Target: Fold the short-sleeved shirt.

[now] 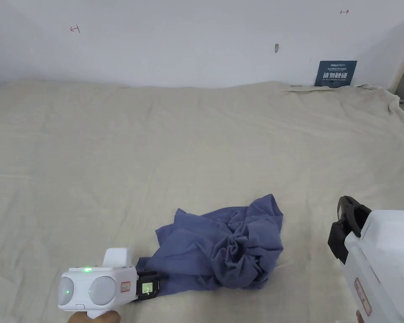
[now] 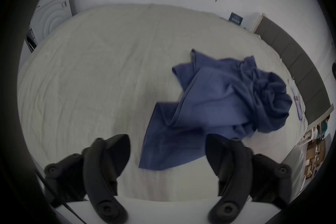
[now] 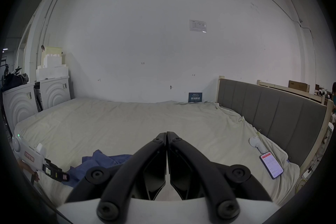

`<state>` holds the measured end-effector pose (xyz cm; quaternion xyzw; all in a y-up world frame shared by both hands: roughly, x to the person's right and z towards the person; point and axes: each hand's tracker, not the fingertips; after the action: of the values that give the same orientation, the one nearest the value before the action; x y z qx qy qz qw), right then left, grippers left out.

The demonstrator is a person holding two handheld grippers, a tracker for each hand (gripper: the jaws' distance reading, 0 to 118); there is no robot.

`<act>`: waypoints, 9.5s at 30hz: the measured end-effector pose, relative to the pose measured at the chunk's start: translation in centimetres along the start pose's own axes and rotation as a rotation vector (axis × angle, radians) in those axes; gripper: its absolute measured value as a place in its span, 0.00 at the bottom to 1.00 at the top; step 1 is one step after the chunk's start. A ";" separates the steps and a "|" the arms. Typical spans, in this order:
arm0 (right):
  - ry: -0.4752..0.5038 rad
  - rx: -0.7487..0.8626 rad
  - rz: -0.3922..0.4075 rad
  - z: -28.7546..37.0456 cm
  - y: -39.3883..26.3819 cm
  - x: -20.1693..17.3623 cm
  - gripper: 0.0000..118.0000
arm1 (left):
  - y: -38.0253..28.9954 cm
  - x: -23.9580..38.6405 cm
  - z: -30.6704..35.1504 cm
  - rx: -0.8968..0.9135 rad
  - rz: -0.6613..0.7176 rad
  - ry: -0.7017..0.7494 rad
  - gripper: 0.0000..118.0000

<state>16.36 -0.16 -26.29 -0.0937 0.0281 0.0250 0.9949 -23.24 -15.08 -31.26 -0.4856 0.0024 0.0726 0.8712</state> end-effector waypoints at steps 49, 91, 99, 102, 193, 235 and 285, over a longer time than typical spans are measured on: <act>0.117 -0.839 -0.072 -32.2 -9.5 -4.1 0.24 | 2.1 0.3 2.6 0.070 -0.022 -0.095 0.01; 0.064 -0.182 -0.234 -16.9 16.0 13.9 0.02 | 22.4 -5.7 15.8 0.524 0.077 0.035 0.00; 0.052 -0.177 -0.247 -19.2 17.0 14.1 0.02 | 25.4 -4.9 15.8 0.533 0.036 0.055 0.00; 0.049 -0.164 -0.247 -20.7 18.1 14.0 0.02 | 27.6 -5.3 16.1 0.547 0.056 0.049 0.00; -0.106 -0.755 -0.363 -4.0 -15.7 10.4 0.15 | -4.7 -11.9 4.2 -0.030 0.131 0.176 0.20; -0.107 -0.035 0.015 -2.7 2.7 4.9 0.00 | 9.8 -0.1 11.5 0.621 -0.087 0.031 0.00; 0.016 -0.683 -0.145 -31.2 -6.0 8.8 0.77 | 29.2 -0.5 -9.6 0.142 -0.178 -0.016 0.00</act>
<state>23.89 -11.47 -56.36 -0.4230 0.0190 -0.0384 0.9051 -26.90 -8.13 -60.94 -0.4205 -0.0424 -0.0016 0.9063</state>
